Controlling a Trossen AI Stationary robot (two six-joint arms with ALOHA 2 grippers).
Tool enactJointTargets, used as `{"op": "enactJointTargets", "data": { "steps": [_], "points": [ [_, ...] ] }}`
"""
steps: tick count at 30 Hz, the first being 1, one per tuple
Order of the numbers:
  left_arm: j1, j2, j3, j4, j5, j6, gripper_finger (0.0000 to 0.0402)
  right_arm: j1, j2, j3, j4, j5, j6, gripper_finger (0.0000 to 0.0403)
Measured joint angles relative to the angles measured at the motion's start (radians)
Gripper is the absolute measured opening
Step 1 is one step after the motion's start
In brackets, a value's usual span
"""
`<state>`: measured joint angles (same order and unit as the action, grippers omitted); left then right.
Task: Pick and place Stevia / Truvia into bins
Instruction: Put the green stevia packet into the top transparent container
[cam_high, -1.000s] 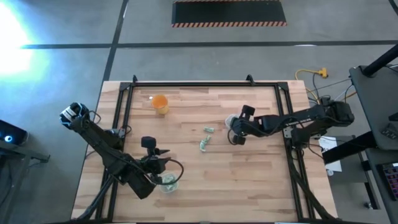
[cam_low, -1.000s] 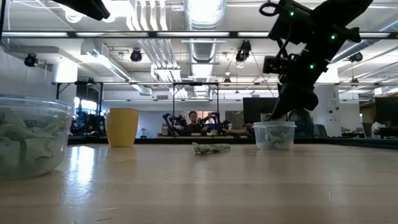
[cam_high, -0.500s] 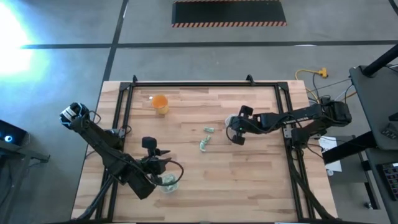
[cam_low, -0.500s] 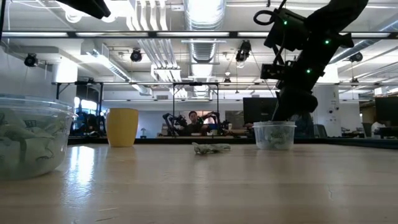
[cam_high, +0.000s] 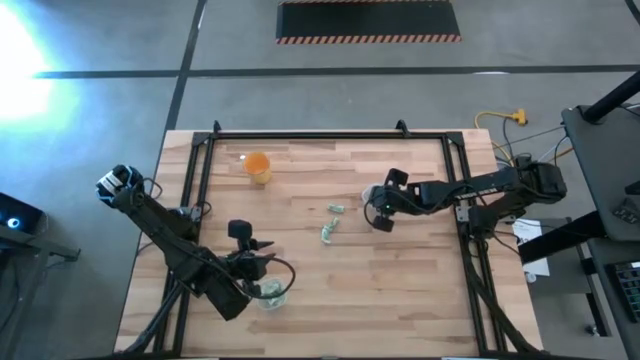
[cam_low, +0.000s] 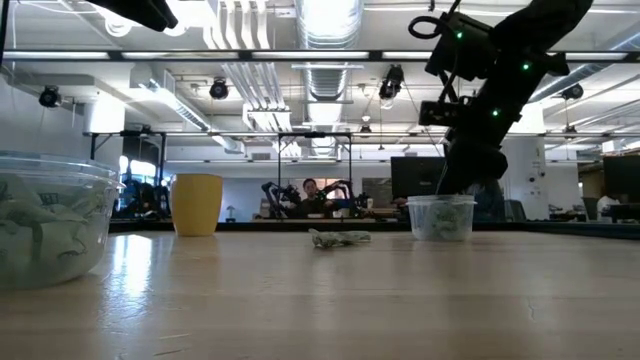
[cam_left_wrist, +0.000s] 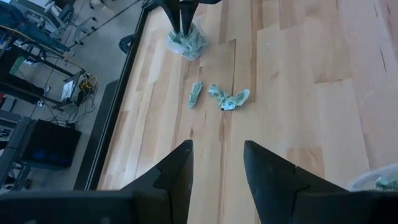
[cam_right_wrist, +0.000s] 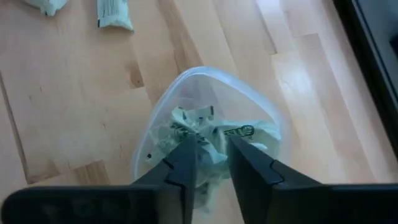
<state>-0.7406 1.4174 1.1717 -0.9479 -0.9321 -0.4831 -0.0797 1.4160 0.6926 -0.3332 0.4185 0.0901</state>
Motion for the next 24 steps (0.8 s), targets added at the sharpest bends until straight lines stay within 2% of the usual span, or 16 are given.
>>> {"op": "enactJointTargets", "data": {
  "steps": [6,13,17,21,24],
  "points": [
    [0.000,0.000,0.000,-0.001,0.000,0.000,0.0125,0.002,-0.069,0.000,-0.020,0.002,0.012,0.0118],
    [0.002,0.000,0.000,0.001,0.000,0.000,0.0125,0.054,-0.153,0.000,-0.013,-0.014,0.035,0.0127],
    [0.002,0.000,0.000,0.005,0.000,0.000,0.0125,0.110,-0.142,0.000,0.106,-0.103,-0.040,0.0121],
    [0.002,0.000,0.000,0.013,0.000,0.000,0.0125,0.155,-0.071,-0.002,0.279,-0.222,-0.177,0.0115],
    [0.002,0.000,0.000,0.018,0.000,0.006,0.0125,0.166,-0.007,0.004,0.374,-0.237,-0.237,0.0109]
  ]
}}
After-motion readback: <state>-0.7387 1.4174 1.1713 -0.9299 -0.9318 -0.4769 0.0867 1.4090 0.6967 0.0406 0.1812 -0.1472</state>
